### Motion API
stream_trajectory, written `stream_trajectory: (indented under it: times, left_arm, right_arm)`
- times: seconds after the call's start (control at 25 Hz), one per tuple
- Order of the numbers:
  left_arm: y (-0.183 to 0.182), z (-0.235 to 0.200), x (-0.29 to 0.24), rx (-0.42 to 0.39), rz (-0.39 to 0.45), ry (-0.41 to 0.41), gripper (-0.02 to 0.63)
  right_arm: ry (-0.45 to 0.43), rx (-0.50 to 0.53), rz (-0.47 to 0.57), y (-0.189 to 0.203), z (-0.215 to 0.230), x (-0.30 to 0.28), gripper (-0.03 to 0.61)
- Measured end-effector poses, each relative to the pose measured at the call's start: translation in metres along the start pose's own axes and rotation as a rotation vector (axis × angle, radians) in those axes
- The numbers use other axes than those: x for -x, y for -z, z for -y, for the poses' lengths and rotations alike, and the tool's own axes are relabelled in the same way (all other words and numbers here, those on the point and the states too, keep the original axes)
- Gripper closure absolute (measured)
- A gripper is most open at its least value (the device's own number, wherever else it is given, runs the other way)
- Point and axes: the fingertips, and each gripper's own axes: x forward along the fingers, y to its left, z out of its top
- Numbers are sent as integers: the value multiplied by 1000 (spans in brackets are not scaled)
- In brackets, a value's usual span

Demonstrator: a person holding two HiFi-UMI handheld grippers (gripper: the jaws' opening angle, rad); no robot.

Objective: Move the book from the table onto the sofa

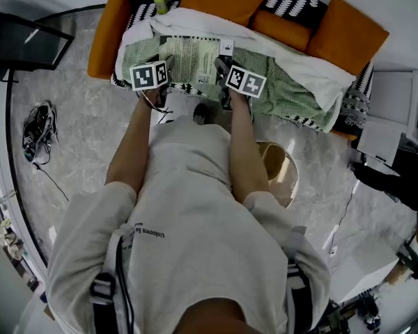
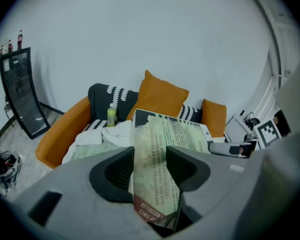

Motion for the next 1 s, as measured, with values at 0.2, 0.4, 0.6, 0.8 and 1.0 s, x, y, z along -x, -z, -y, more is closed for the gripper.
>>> stream_trajectory:
  times: [0.2,0.4,0.6,0.8,1.0]
  left_arm:
    - [2,17,-8,-36,-10,21,403]
    - [4,29,-9,-64,-8,30,403]
    - [5,31,-4,-71,-18,28,402]
    - [10,30,-4,-91,-24,29,402]
    - [10,22,-5,-86,-45,34,403]
  right_arm:
    - [23,-16,11,1,15,13,350]
    - [26,-32,17,3,23,23,350]
    - [28,-28,17,6,21,29,350]
    - [29,-39,11,14,22,31,350]
    - [35,-44,-9,18,18,23,350]
